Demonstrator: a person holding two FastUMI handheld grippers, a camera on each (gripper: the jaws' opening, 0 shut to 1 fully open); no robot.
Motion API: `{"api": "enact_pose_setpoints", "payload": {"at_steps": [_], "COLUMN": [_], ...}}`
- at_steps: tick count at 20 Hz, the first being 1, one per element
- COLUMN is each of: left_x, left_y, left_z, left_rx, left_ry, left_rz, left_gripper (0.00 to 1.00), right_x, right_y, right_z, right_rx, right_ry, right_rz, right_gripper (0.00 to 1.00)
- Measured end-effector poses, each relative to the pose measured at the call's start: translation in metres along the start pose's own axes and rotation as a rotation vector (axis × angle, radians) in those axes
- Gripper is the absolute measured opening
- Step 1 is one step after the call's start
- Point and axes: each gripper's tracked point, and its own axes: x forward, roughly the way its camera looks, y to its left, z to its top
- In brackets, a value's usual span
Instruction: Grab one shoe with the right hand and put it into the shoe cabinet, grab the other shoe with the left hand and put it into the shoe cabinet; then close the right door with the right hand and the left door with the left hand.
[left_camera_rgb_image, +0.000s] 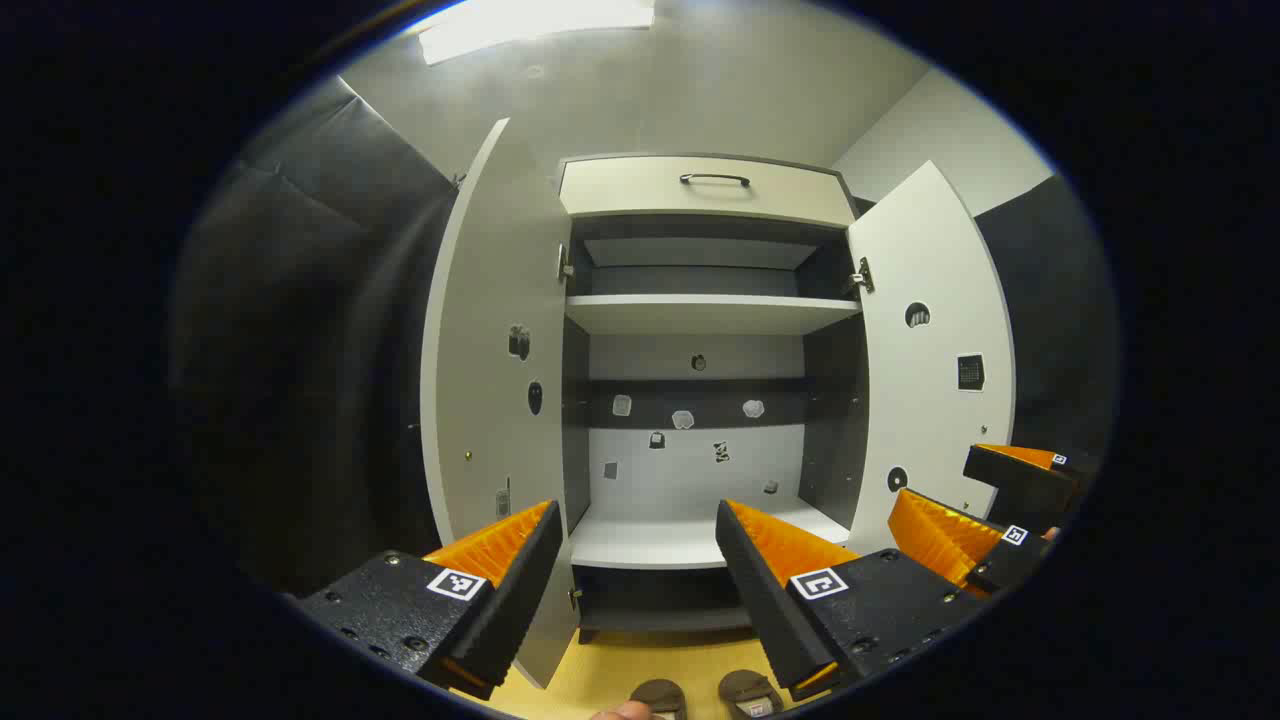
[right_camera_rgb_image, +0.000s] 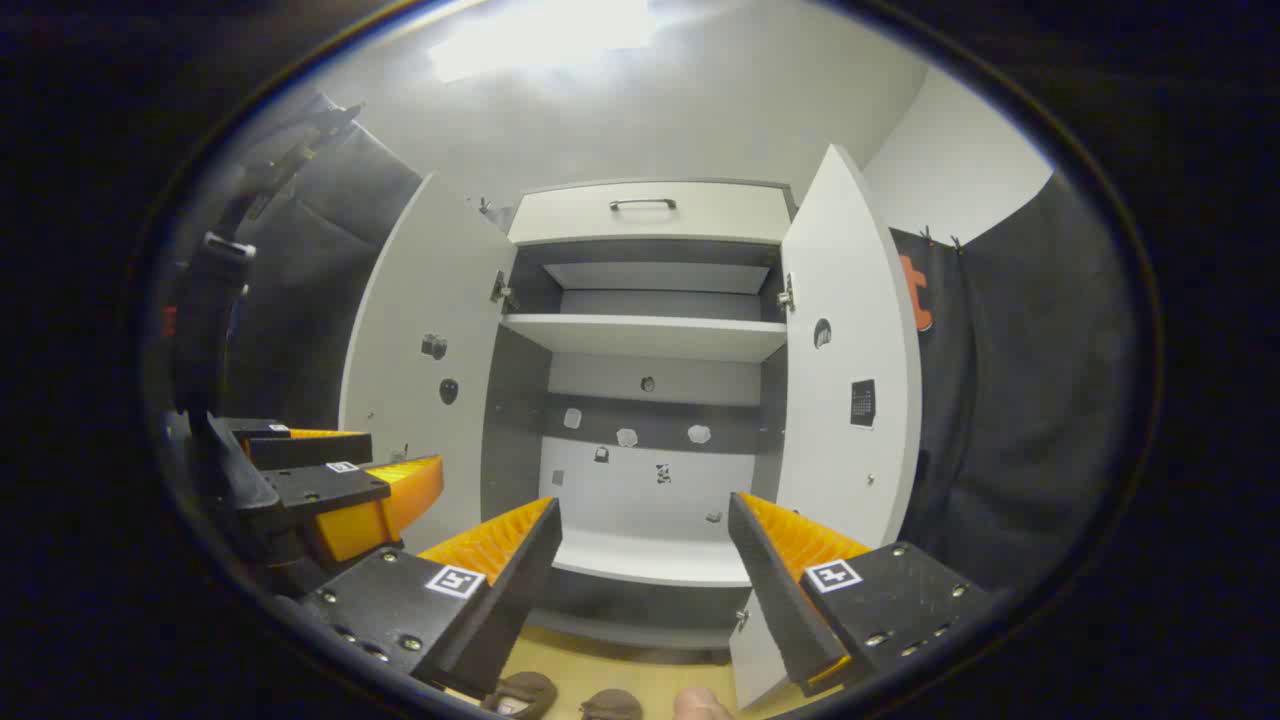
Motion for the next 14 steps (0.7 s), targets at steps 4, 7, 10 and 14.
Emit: {"api": "enact_pose_setpoints", "payload": {"at_steps": [4,7,10,14], "left_x": [-0.005,-0.008,-0.009,-0.01], "left_y": [-0.007,-0.008,-0.009,-0.007], "left_z": [0.007,0.008,0.007,0.008], "left_rx": [0.0,0.016,0.019,0.019], "left_ry": [-0.02,-0.023,-0.018,-0.021], "left_rz": [-0.019,-0.018,-0.018,-0.005], "left_gripper": [0.95,0.95,0.96,0.95], "right_x": [-0.003,-0.006,-0.008,-0.008], "right_y": [-0.005,-0.006,-0.006,-0.003], "right_z": [-0.005,-0.008,-0.009,-0.011], "right_rx": [0.006,0.01,0.017,0.022], "right_ry": [0.012,0.022,0.022,0.029], "right_rz": [-0.008,-0.008,-0.004,0.004], "right_gripper": [0.98,1.0,1.0,1.0]}}
